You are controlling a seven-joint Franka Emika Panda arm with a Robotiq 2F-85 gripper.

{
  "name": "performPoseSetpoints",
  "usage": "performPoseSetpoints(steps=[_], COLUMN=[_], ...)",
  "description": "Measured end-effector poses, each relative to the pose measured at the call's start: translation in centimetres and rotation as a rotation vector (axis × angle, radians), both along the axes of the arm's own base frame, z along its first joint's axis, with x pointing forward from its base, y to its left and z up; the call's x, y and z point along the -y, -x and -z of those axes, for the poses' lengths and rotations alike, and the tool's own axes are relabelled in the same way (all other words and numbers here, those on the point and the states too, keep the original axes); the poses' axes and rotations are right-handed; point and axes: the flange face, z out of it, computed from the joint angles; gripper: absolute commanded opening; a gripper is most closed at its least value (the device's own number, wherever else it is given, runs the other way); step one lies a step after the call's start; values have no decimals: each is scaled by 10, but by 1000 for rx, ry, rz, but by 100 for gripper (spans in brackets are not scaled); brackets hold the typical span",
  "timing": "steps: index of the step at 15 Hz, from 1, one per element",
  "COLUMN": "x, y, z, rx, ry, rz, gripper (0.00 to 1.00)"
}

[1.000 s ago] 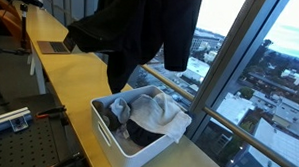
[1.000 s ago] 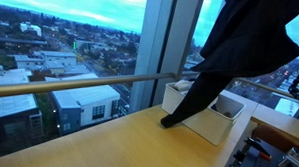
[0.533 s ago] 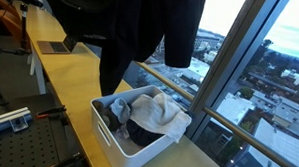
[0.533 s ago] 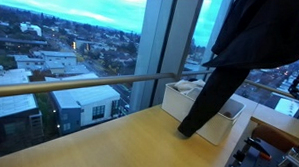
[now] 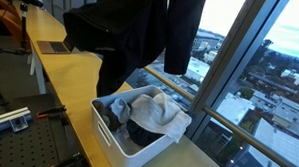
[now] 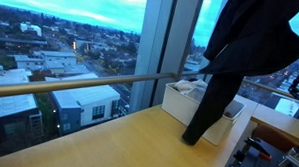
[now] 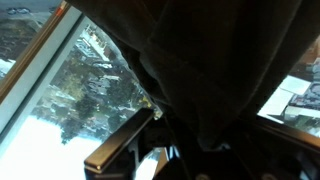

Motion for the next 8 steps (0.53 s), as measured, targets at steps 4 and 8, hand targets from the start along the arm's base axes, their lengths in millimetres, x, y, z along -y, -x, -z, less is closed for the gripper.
performPoseSetpoints(steps=[4, 8], x=[30, 71], y=[-73, -138], z=[59, 136], rx=[-98, -233], ry=[-37, -68], rz=[-50, -43], gripper=[2, 2])
